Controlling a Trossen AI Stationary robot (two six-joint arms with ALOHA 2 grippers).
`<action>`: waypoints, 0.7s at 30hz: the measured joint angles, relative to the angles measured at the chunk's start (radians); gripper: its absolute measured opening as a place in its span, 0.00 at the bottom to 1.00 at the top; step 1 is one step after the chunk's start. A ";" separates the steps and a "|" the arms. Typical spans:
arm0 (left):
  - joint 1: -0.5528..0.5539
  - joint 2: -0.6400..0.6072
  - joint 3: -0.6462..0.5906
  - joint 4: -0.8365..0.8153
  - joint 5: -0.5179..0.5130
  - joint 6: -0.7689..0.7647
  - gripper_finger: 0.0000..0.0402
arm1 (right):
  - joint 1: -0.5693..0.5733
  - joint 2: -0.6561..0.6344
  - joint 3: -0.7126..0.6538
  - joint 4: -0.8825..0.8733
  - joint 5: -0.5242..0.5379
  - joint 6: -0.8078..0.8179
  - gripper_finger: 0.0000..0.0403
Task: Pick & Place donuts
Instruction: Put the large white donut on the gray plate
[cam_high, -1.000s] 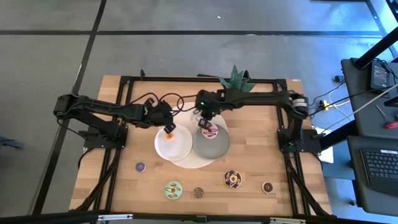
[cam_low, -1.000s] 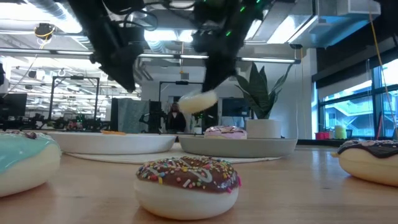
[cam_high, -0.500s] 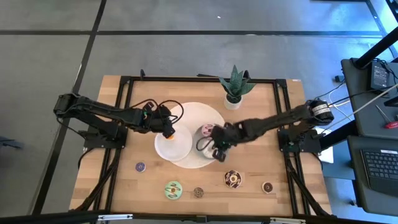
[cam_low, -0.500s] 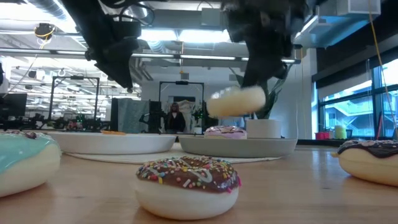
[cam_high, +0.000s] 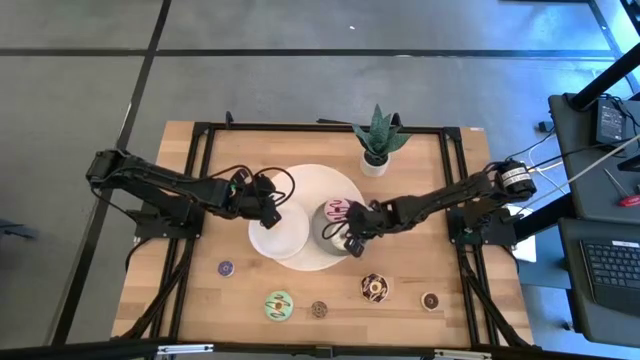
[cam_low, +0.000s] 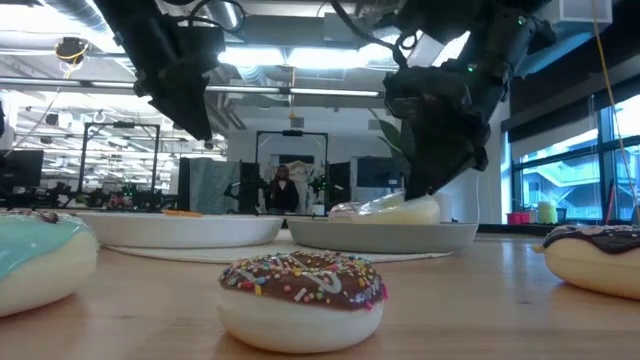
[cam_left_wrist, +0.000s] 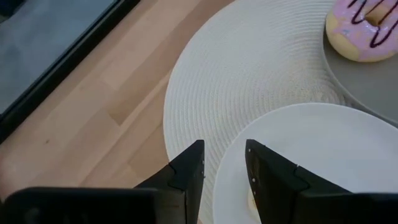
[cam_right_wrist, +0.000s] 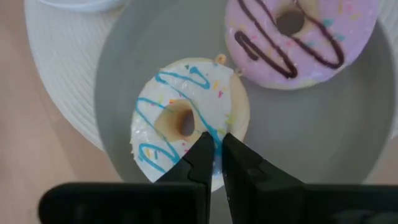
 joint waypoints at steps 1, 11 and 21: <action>-0.001 0.000 0.000 0.000 0.000 -0.004 0.28 | 0.000 0.000 -0.005 0.004 0.000 0.006 0.08; -0.001 0.000 0.000 0.000 0.005 -0.002 0.29 | -0.002 0.000 -0.006 0.012 -0.027 -0.008 0.16; 0.004 0.000 0.000 0.000 0.001 0.028 0.28 | -0.033 0.000 0.003 0.006 -0.055 0.018 0.42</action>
